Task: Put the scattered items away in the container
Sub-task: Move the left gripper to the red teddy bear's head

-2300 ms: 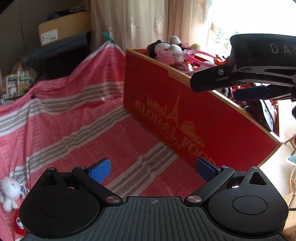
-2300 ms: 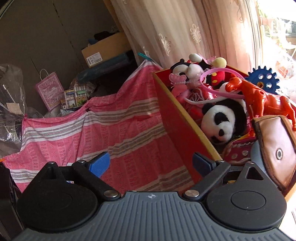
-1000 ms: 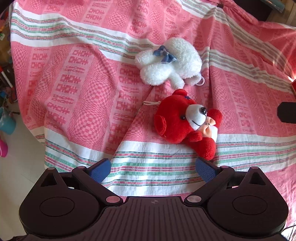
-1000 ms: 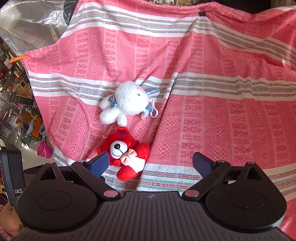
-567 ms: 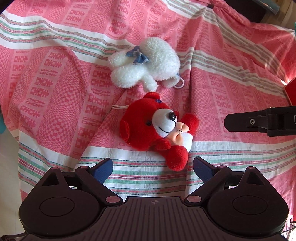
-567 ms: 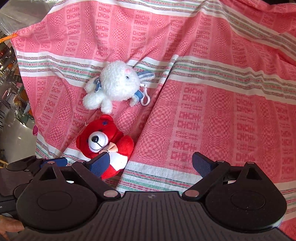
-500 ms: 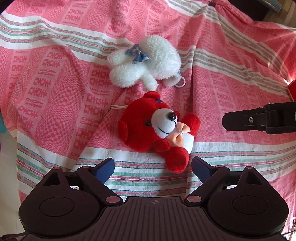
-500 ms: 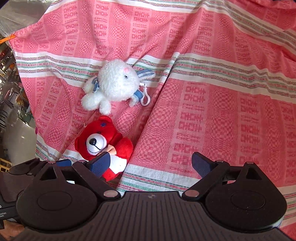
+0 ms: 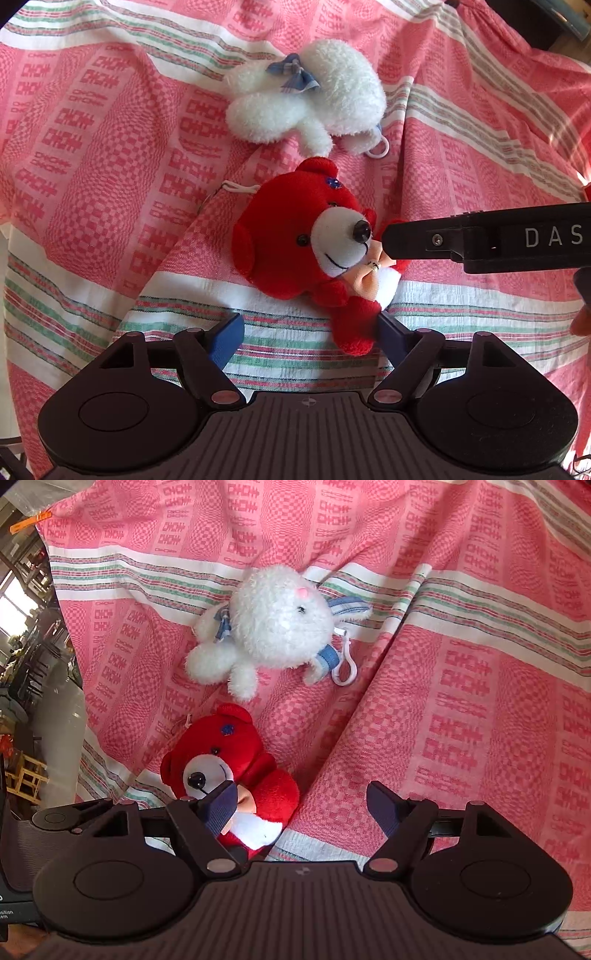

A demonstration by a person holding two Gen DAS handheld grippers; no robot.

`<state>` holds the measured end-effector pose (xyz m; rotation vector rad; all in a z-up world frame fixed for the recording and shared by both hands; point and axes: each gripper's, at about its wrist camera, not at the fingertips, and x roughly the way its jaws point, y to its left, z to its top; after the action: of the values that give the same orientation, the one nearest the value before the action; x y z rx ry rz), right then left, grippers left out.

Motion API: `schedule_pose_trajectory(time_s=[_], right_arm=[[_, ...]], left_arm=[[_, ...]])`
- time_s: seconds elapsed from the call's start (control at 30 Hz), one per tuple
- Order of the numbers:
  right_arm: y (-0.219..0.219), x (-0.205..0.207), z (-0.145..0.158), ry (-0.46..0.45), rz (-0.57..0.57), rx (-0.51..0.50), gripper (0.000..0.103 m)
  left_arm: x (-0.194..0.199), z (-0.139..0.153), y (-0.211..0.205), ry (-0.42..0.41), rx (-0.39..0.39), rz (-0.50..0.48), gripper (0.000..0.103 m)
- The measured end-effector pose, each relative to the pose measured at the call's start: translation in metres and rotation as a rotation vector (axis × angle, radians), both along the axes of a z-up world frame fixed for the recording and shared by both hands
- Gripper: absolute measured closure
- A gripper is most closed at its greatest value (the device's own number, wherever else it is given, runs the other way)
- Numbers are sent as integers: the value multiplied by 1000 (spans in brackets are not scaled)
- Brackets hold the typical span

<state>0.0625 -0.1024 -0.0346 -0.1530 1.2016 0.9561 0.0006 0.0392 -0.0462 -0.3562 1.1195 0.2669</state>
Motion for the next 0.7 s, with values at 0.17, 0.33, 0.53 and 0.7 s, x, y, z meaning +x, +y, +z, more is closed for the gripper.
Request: schedule_pose_trajectory(time_s=[0.17, 0.33, 0.53, 0.7], right_arm=[[7, -4, -5, -7, 25, 2, 25], [10, -9, -2, -6, 38, 12, 49], [16, -23, -1, 24, 69, 18, 57], [19, -31, 0, 31, 60, -2, 56]], left_arm=[[-1, -1, 2, 7, 2, 3, 20], [2, -2, -2, 12, 18, -16, 19], [4, -4, -5, 25, 40, -35, 20], [3, -5, -7, 22, 59, -55, 21]])
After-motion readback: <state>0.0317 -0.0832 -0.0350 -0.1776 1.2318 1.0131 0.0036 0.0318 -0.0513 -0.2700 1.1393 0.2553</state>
